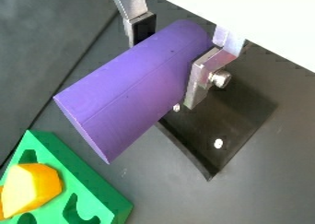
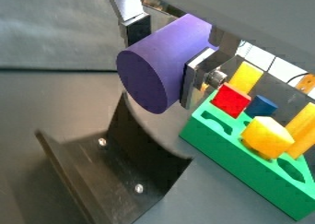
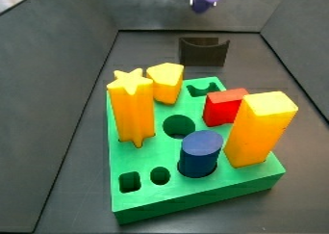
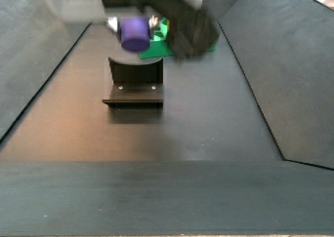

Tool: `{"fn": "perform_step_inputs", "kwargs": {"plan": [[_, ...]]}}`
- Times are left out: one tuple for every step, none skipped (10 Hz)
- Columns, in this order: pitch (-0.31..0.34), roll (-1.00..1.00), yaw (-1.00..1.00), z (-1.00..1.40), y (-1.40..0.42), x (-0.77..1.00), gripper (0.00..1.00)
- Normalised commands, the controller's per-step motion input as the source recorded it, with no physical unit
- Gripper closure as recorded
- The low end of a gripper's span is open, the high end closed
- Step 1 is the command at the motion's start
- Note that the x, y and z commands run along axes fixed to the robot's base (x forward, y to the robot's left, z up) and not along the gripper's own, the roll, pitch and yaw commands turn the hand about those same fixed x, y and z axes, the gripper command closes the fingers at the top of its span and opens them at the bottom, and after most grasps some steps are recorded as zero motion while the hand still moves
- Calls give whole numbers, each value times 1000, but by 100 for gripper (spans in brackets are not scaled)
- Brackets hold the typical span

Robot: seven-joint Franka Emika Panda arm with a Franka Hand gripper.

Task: Pick up the round object. Move up. Place the round object on the fixture. Regrasp the round object. Move to above the board. Insert the round object.
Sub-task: Place the round object on the fixture.

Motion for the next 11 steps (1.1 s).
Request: {"fn": "perform_step_inputs", "kwargs": {"plan": [[47,-1000,-159,-1000,82,130,100],[30,-799,-145,-1000,90,140,100],[20,-627,-132,-1000,97,151,100],[16,-454,-117,-1000,103,159,100],[14,-300,-102,-1000,105,170,100],[2,-204,-89,-1000,108,181,100],[-2,-169,-80,-887,105,163,100],[-6,-145,-71,-694,83,137,100],[-10,-95,-60,-576,58,90,100],[-11,-89,-57,-575,49,79,100],[-10,-89,-52,-575,48,77,100]]}}
